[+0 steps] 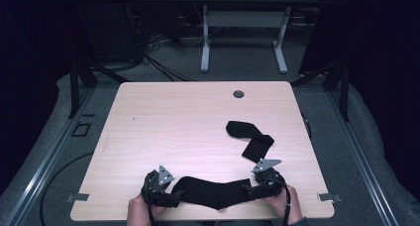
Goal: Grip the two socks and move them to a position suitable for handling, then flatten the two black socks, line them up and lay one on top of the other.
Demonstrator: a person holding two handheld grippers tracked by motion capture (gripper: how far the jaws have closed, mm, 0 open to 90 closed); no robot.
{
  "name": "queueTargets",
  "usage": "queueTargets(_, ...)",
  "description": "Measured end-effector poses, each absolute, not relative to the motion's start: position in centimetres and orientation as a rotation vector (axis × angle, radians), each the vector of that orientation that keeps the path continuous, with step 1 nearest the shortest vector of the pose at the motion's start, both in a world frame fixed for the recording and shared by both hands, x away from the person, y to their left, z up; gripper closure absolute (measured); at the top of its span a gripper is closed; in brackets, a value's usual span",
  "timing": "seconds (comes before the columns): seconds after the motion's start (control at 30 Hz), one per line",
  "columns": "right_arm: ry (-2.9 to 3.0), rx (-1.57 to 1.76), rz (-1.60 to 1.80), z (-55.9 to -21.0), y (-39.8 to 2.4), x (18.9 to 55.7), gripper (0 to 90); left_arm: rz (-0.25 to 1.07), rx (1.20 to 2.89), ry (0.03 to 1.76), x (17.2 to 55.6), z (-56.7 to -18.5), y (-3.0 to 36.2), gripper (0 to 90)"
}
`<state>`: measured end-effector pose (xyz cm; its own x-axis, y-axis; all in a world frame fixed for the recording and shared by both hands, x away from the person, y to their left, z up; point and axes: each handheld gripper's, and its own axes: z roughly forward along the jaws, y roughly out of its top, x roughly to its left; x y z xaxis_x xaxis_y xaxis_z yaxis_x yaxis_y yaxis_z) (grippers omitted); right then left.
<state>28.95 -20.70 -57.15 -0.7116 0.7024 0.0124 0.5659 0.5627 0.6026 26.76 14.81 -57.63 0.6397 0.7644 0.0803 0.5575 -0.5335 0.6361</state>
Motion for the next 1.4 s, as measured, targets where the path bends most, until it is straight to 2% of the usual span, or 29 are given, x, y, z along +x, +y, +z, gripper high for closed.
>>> queueTargets(0.03, 2.568, 1.065, 0.871, -57.2, -20.7, 29.0, 26.4, 0.478, 2.280, 1.028, 26.8, -57.6, 14.9, 5.4)
queueTargets(0.23, 2.567, 1.064, 0.842, -57.2, -20.9, 29.0, 19.0, 0.498, 2.191, 1.050, 27.4, -56.1, 16.4, 0.3)
queueTargets(0.37, 2.554, 1.066, 0.870, -57.1, -21.0, 29.0, 16.2, 0.531, 2.159, 1.094, 28.1, -55.7, 17.7, 0.2)
queueTargets(0.53, 2.517, 1.077, 0.884, -56.3, -21.6, 29.4, 14.2, 0.553, 2.094, 1.230, 30.0, -56.7, 20.7, 0.2)
queueTargets(0.8, 2.454, 1.092, 0.904, -54.8, -22.8, 30.7, 9.7, 0.537, 2.088, 1.292, 31.4, -58.2, 21.7, 0.0)
queueTargets(1.03, 2.377, 1.134, 0.890, -52.9, -24.2, 34.3, 4.6, 0.535, 2.054, 1.274, 31.3, -59.3, 21.7, 0.0)
queueTargets(1.4, 2.365, 1.221, 0.893, -53.0, -24.7, 39.7, 4.3, 0.532, 2.055, 1.270, 31.4, -59.3, 21.8, 0.0)
